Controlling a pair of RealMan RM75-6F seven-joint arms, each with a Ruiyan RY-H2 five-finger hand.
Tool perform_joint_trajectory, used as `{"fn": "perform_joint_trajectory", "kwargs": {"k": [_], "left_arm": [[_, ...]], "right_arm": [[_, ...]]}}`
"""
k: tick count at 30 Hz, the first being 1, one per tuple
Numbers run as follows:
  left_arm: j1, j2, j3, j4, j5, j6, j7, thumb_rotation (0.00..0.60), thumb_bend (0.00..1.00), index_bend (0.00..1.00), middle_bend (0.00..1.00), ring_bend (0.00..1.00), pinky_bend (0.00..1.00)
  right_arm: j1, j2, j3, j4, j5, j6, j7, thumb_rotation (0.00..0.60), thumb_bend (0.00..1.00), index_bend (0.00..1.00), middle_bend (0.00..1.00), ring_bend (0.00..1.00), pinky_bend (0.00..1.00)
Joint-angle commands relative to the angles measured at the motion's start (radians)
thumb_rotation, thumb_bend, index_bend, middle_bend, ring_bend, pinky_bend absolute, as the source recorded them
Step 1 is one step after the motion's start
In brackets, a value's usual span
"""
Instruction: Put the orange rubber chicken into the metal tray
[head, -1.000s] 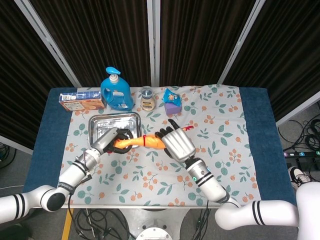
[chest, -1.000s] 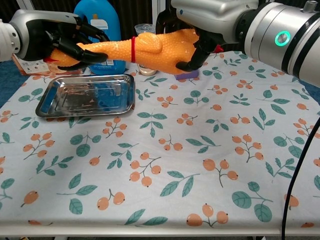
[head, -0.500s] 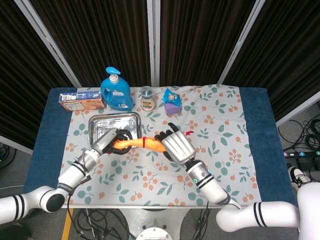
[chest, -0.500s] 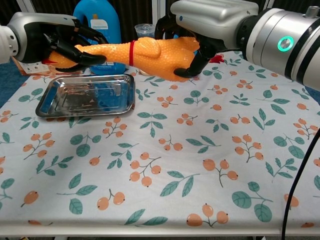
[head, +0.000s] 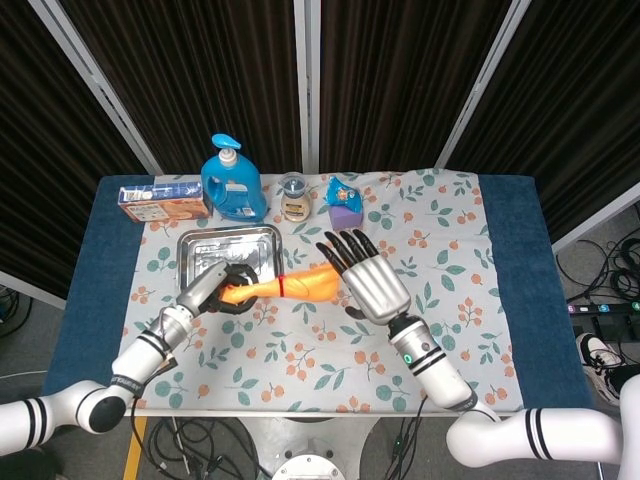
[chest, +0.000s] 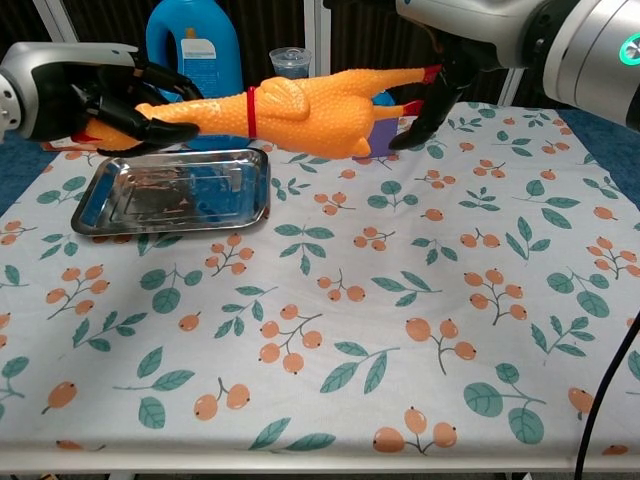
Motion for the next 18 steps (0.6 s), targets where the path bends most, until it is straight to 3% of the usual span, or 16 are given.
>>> {"fn": "perform_joint_trajectory", "kwargs": {"k": [1, 5, 11, 18], "left_arm": [[0.005, -0.01, 0.007, 0.039, -0.003, 0.002, -0.001, 0.6, 0.77, 0.8, 0.83, 0.77, 0.92], [0.01, -0.039, 0.018, 0.133, -0.023, 0.011, 0.017, 0.6, 0.77, 0.8, 0.82, 0.75, 0.87], [0.002, -0.111, 0.025, 0.324, -0.065, 0.022, 0.072, 0.6, 0.77, 0.79, 0.8, 0.66, 0.67], [-0.013, -0.204, 0.028, 0.531, -0.075, 0.01, 0.116, 0.6, 0.77, 0.77, 0.75, 0.55, 0.59]], "right_arm": [[-0.025, 0.037, -0.004, -0.019, -0.016, 0.018, 0.023, 0.6, 0.0, 0.0, 0.0, 0.0, 0.05], [-0.074, 0.114, -0.026, -0.051, -0.061, 0.047, 0.062, 0.6, 0.0, 0.0, 0.0, 0.0, 0.05], [-0.157, 0.22, -0.06, -0.068, -0.149, 0.085, 0.17, 0.6, 0.0, 0.0, 0.0, 0.0, 0.05], [-0.218, 0.27, -0.061, -0.048, -0.221, 0.117, 0.283, 0.6, 0.01, 0.0, 0.0, 0.0, 0.05]]}}
